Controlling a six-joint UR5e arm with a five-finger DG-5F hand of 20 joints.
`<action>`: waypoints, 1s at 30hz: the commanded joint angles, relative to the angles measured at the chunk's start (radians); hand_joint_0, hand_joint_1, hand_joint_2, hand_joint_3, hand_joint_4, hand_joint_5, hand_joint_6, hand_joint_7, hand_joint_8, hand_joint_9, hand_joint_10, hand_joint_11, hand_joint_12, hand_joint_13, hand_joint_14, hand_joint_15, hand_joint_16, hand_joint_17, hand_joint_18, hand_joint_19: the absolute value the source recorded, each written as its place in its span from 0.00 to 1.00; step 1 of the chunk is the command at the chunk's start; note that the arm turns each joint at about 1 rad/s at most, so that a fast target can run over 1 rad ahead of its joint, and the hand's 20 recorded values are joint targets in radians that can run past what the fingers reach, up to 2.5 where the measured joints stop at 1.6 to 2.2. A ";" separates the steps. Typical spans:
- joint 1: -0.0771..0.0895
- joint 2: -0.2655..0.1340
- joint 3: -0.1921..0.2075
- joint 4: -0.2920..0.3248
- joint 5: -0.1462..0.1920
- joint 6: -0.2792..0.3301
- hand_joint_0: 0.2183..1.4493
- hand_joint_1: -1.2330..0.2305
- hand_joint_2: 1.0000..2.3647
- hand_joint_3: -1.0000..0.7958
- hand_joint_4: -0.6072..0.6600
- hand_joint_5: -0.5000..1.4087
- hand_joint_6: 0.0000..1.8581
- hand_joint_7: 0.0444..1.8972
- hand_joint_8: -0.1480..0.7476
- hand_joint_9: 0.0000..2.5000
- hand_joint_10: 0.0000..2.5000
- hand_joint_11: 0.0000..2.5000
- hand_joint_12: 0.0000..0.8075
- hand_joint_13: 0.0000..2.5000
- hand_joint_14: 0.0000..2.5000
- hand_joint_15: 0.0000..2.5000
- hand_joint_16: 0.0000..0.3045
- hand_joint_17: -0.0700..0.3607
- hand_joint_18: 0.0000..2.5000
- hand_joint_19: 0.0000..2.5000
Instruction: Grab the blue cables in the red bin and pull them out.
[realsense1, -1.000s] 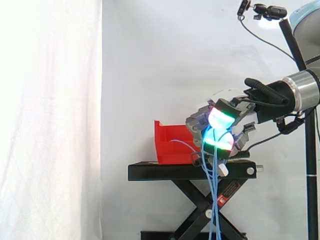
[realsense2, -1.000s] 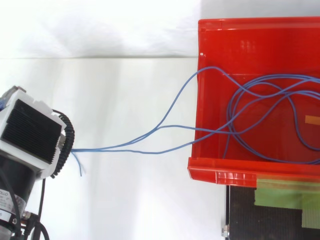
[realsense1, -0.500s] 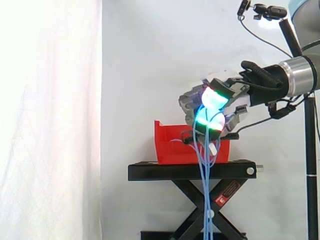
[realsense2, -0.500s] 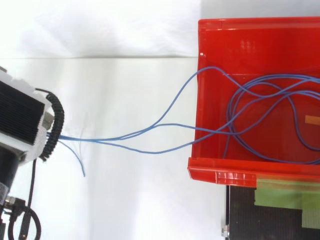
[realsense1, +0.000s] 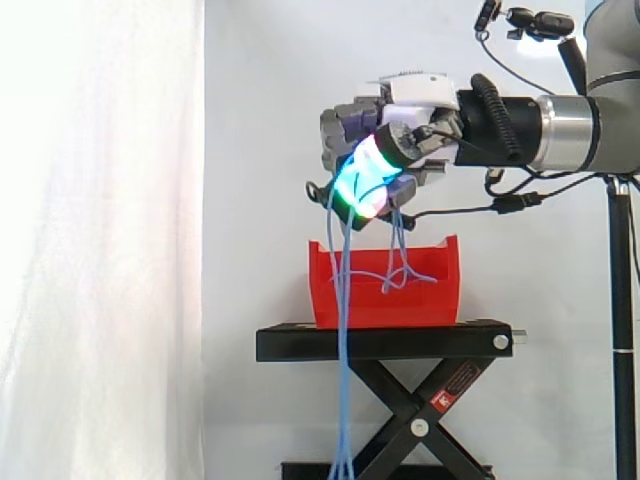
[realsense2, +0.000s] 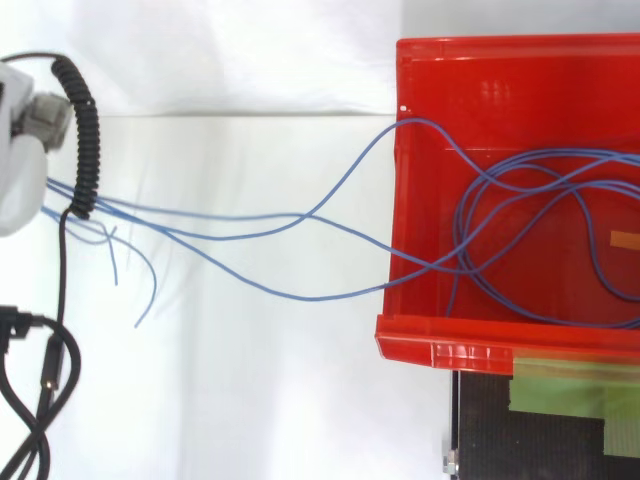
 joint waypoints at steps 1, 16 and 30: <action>-0.001 0.000 0.000 0.077 -0.037 -0.189 0.56 0.33 0.00 0.00 0.41 0.48 0.82 0.18 0.38 0.26 1.00 0.52 0.33 0.49 0.40 0.58 0.15 0.39 0.36 0.33; -0.010 0.000 0.000 0.341 -0.161 -0.303 0.56 0.33 0.00 0.00 0.41 0.48 0.82 0.18 0.38 0.26 1.00 0.52 0.33 0.50 0.39 0.58 0.14 0.39 0.36 0.33; -0.018 -0.001 0.000 0.456 -0.248 -0.381 0.56 0.33 0.00 0.00 0.41 0.48 0.82 0.19 0.38 0.26 1.00 0.53 0.33 0.50 0.39 0.59 0.14 0.39 0.36 0.33</action>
